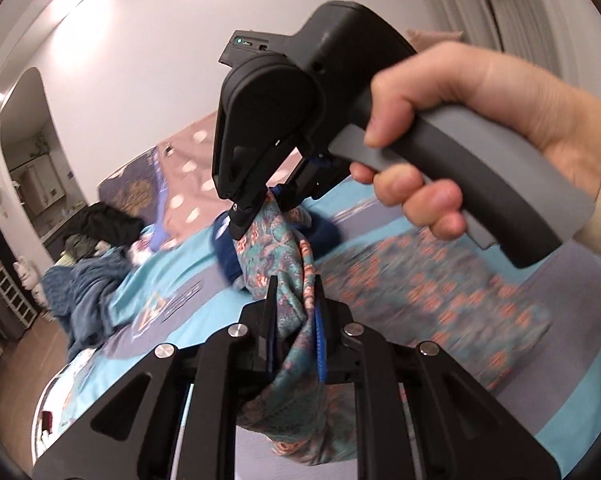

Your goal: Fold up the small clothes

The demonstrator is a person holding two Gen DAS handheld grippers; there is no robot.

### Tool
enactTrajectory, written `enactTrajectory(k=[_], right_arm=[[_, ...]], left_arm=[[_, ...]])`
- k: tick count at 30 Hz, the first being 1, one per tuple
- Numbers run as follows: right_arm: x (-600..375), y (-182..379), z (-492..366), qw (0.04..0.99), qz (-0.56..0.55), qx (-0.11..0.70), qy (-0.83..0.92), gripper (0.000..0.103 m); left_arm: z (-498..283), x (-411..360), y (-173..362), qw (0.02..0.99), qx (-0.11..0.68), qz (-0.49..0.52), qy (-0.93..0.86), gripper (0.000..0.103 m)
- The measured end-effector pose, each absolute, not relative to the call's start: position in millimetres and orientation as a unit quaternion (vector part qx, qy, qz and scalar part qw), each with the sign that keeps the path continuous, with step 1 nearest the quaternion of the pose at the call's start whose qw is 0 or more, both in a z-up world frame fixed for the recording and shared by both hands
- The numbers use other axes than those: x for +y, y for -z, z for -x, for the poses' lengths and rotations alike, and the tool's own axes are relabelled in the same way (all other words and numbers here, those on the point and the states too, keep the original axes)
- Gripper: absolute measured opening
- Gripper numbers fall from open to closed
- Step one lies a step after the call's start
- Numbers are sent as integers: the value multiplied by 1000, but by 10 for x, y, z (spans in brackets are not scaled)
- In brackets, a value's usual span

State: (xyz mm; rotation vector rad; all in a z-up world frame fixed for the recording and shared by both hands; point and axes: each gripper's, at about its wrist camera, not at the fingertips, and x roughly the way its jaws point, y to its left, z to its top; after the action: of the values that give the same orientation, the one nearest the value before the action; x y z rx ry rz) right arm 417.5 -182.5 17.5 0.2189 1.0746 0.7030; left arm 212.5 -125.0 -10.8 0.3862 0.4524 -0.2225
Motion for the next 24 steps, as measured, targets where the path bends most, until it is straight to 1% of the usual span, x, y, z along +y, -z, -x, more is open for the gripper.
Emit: enactTrajectory(k=[3,7,15,20,24], right_arm=[[-2177,-209,-4089,806,-94,492,-316,9],[-2531,-64,-4031,809,-96,493,-306,9],[-3333,573,-3922,801,-132,519,-267,9],[-3713,1063,-3941,782,-187,538,-254,10],[-3912,1377,-3963,768,-227,545,-250,21]], left_arm=[[-2107,-1560,102,947,230,-178,140,15],[-2106,-1968,249,938,252,-172,165,15],[-2132,-2586,781,908,303,-208,202,15],[-2201,-2775,1105,887,345,-223,212,15],[-2237,-2810,1262,875,369,-227,216,15]])
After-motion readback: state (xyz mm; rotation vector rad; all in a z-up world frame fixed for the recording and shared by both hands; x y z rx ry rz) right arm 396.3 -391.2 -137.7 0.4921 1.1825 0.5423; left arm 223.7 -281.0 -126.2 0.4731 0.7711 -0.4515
